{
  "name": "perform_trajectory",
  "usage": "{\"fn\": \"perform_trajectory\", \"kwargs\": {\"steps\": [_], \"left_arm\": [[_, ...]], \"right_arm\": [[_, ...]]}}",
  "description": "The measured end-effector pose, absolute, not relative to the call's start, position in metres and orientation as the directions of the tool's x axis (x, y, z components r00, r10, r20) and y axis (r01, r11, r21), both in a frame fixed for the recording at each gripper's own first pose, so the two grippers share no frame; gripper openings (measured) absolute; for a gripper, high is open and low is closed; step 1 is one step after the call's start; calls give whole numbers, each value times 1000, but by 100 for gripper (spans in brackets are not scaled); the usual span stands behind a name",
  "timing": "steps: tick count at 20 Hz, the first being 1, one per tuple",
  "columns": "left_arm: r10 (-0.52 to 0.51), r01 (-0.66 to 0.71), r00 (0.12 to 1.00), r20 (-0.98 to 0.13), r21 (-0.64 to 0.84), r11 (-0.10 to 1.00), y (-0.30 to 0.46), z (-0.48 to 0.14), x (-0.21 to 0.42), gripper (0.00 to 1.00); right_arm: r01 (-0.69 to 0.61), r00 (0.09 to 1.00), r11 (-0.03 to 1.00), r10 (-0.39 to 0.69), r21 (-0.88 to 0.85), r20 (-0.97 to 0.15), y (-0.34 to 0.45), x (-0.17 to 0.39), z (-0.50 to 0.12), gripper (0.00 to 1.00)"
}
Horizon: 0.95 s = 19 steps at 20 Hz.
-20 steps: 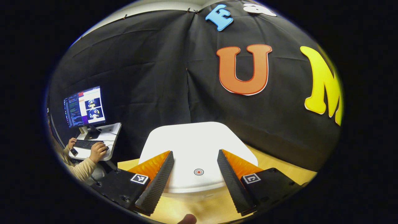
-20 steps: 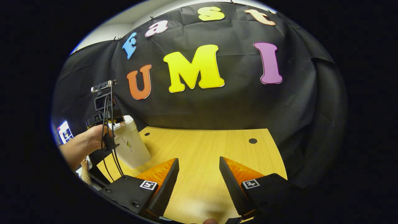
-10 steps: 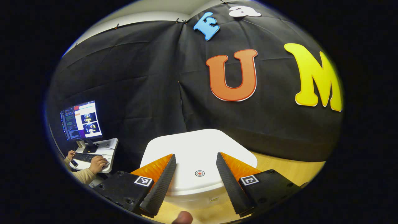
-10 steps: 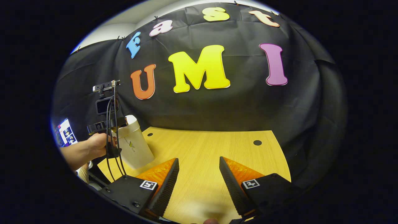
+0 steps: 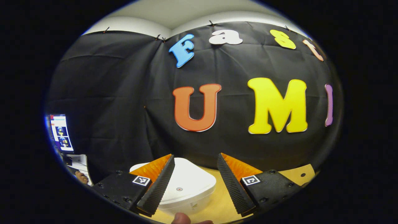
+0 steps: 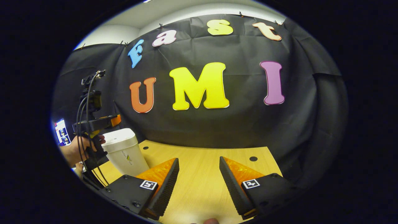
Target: Press the lid of the desktop garbage bin to open it, pick up the crumpled paper on the desktop and throw it into the bin, then pick up the pop can on the desktop and drop it into the bin, and finally close the garbage bin lid.
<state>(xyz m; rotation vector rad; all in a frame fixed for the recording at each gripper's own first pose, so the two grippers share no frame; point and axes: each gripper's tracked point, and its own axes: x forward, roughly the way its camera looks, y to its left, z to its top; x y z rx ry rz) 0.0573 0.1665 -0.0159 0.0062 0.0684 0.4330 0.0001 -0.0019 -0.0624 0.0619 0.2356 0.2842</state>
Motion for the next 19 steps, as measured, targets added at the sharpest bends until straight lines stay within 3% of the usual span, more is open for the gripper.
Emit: {"fn": "perform_trajectory", "kwargs": {"steps": [6,7,8,11,19], "left_arm": [[225,-228,972,-70,-37,973,95,10,29,91],[197,-199,979,-62,-43,979,84,11,25,84],[171,-173,984,-56,-46,984,73,10,21,93],[98,-100,994,-39,-37,994,46,3,5,94],[44,-44,999,-5,-14,999,20,3,-12,96]], "right_arm": [[-184,982,983,184,12,-50,-5,3,-9,84],[-173,985,985,173,-2,-25,-4,1,-2,84],[-169,986,986,169,-12,-4,-3,-2,3,84],[-164,986,986,165,-15,30,4,-8,10,84],[-110,991,994,111,-17,78,2,-12,14,88]]}}
